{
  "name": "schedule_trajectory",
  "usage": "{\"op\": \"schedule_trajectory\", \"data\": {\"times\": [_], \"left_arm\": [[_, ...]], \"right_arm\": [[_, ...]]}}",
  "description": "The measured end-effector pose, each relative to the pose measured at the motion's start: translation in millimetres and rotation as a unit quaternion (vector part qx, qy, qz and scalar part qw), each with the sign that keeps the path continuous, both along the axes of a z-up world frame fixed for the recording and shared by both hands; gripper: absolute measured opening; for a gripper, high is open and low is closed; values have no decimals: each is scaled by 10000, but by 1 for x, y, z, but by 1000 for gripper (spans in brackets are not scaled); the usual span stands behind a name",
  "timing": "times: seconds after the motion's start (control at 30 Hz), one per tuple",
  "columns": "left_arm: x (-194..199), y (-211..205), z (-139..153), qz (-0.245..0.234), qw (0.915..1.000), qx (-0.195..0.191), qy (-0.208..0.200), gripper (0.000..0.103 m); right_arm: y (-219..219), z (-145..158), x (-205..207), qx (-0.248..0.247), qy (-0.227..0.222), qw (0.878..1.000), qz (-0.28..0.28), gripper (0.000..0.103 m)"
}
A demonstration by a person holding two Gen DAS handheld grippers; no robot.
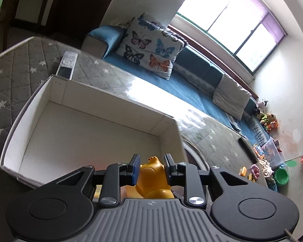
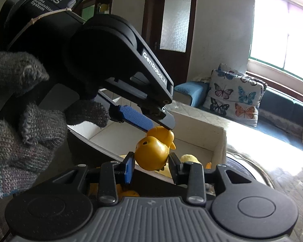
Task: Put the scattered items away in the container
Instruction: 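Lift the small duck with the left tool into the box and release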
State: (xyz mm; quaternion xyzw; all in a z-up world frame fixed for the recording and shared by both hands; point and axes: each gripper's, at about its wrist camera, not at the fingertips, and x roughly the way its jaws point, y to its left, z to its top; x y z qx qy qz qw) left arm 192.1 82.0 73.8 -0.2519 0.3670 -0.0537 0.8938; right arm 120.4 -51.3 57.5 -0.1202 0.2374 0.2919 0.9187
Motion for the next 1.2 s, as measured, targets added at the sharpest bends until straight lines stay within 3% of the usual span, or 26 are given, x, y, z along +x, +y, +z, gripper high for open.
{"op": "schedule_trajectory", "data": {"times": [0.3, 0.6, 0.9, 1.1, 1.2], "left_arm": [[27, 19, -29, 12, 9992, -162, 368, 27], [25, 28, -36, 23, 9990, -248, 378, 29], [4, 35, -25, 123, 9995, -198, 197, 30], [-18, 35, -17, 132, 9999, -74, 83, 30], [-30, 33, -13, 150, 9999, 28, 29, 30]], "right_arm": [[26, -17, 35, -237, 183, 9995, 138, 35], [31, -23, 42, -272, 211, 9994, 48, 37], [19, -19, 28, -141, 188, 9997, -105, 49], [11, -18, 1, -92, 122, 9998, -100, 52], [5, -16, -13, -60, 113, 9999, -104, 59]]}}
